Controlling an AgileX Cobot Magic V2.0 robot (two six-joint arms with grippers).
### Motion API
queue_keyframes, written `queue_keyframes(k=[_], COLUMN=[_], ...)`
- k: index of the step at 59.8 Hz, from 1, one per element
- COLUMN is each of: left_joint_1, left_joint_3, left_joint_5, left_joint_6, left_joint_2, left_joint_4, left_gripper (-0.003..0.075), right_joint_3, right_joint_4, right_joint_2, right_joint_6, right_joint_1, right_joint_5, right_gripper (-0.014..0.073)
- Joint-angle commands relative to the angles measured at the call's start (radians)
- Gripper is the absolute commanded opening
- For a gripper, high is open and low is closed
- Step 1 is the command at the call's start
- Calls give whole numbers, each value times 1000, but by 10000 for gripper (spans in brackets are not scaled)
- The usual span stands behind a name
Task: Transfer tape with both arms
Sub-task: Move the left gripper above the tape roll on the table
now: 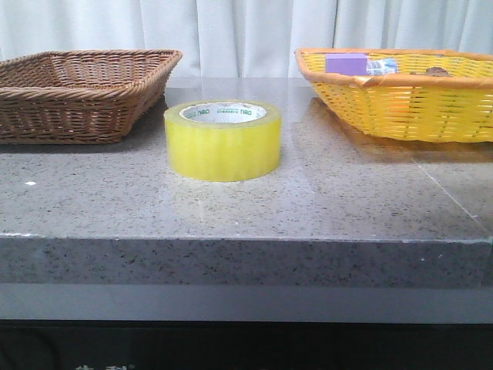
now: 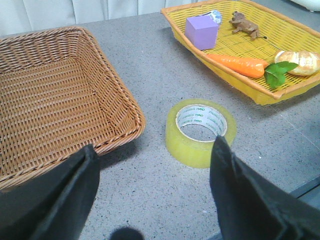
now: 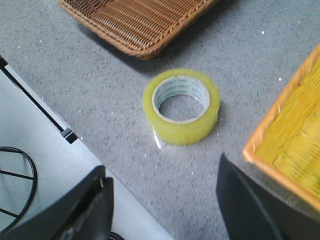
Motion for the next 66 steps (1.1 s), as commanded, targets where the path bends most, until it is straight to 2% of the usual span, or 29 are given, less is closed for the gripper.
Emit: queue_keyframes(k=[1, 22, 43, 53, 66], left_joint_1=[-8, -8, -8, -8, -29], left_joint_3=[-32, -32, -32, -39, -206], left_joint_5=[-74, -74, -81, -127, 59], left_joint_6=[0, 0, 0, 17, 180], left_joint_2=[7, 7, 7, 17, 164], left_joint_4=[-18, -18, -24, -58, -59], left_gripper=[472, 472, 472, 472, 472], right_joint_3=[53, 306, 320, 320, 320], right_joint_4=[27, 38, 38, 38, 38], right_joint_2=[-91, -339, -360, -360, -360], right_joint_6=[3, 3, 3, 3, 3], right_joint_1=[-2, -2, -2, -2, -2], right_joint_5=[-94, -228, -228, -228, -228], right_gripper=[472, 472, 472, 472, 472])
